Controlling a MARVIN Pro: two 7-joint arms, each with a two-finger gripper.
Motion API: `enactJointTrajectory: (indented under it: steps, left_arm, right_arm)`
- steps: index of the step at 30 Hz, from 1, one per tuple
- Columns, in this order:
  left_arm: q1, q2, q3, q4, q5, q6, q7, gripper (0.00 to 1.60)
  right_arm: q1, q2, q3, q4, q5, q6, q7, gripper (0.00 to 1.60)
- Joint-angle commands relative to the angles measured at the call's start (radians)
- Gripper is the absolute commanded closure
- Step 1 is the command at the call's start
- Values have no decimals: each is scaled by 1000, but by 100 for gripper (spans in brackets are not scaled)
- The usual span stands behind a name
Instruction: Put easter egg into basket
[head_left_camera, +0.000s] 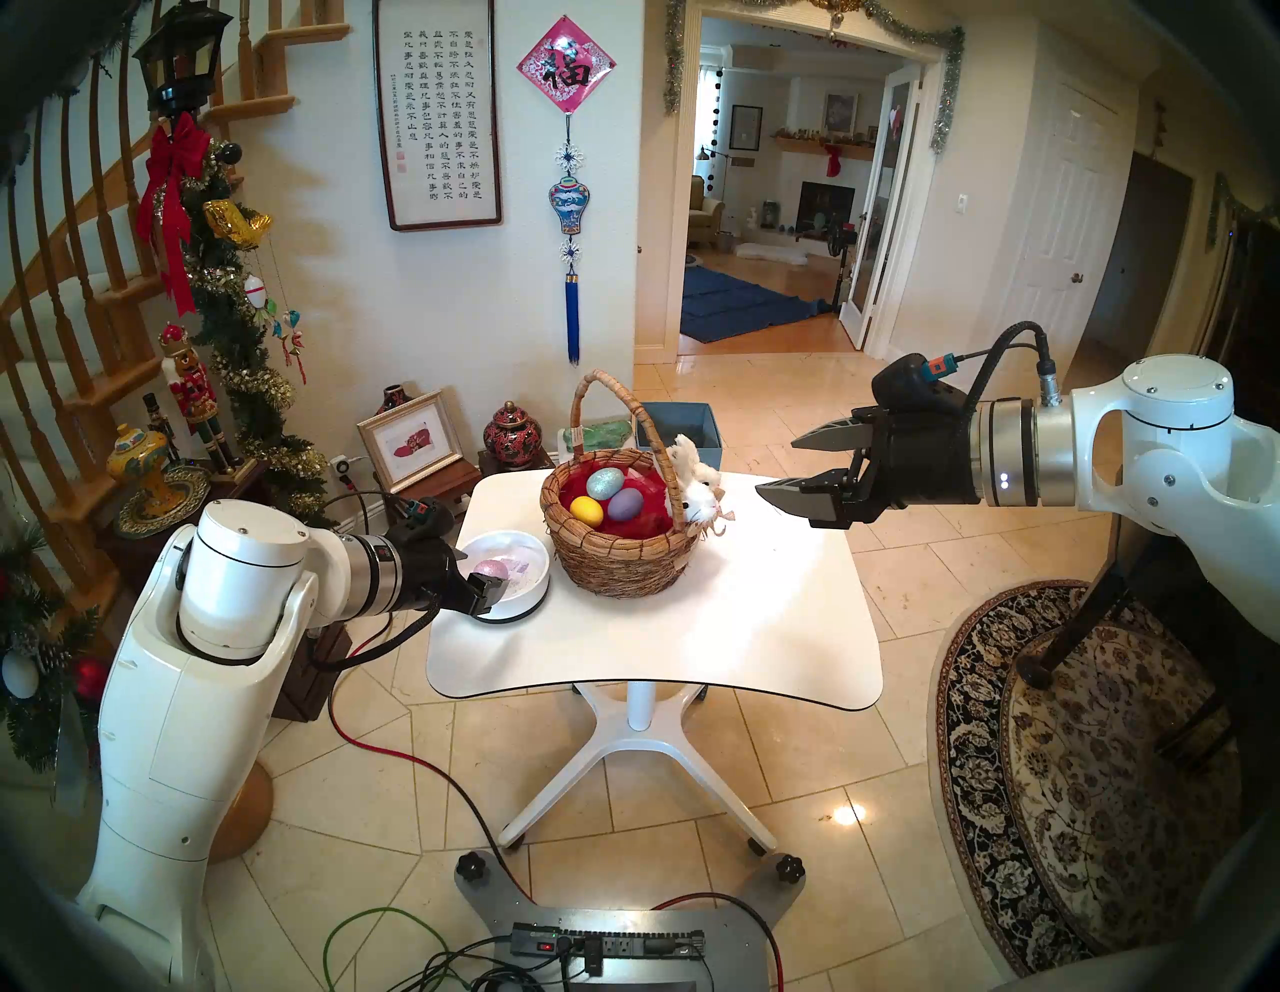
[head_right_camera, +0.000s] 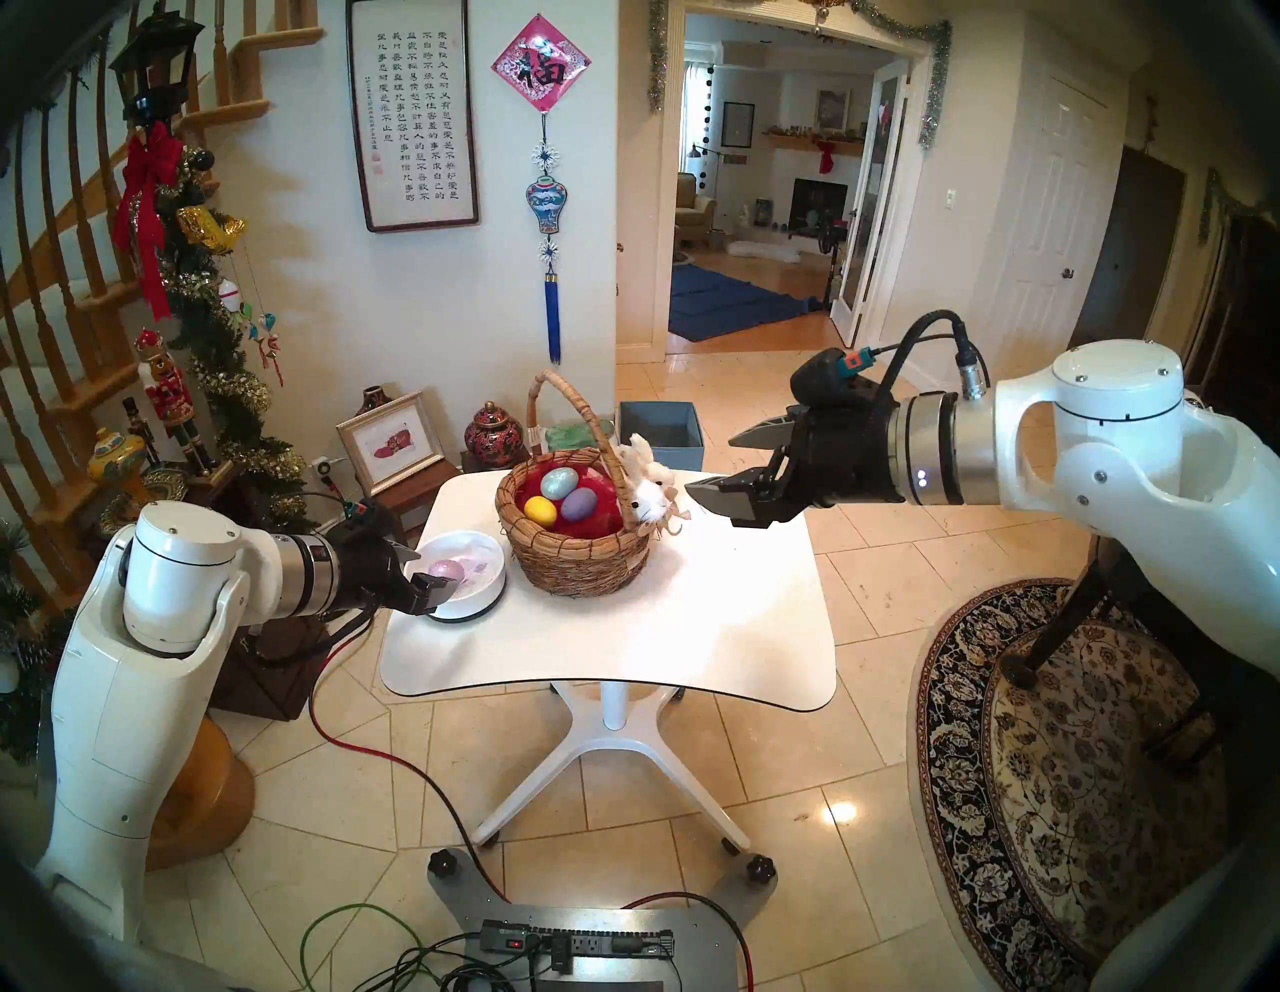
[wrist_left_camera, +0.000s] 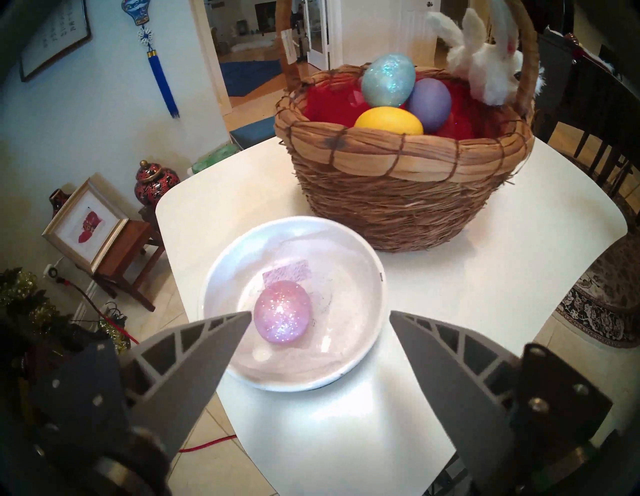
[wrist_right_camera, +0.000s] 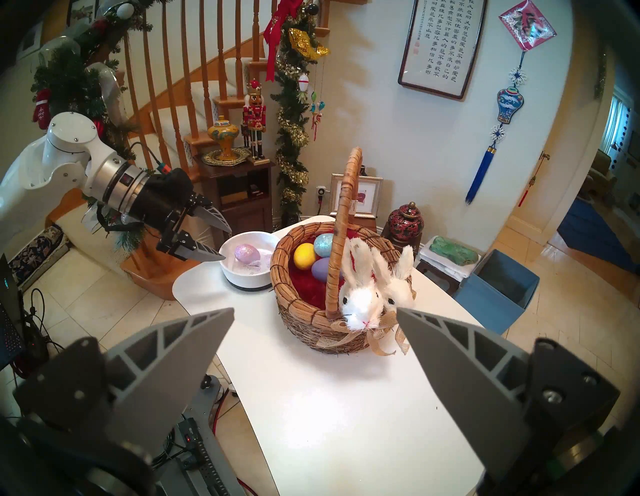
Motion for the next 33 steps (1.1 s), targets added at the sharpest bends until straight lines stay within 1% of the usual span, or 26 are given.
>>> enactJointTrajectory:
  steps: [1,19,33]
  left_arm:
    - [-27,-5,-1,5,-7,-2,11,22]
    - [-26,1,14,30,-23,-2,42,29]
    - [-26,12,34,45,-42,-2,70,27]
  right_arm:
    - [5,0,11,3,-2,-2,1,0]
    - [5,0,11,3,-2,-2,1,0]
    - [5,0,11,3,-2,-2,1,0]
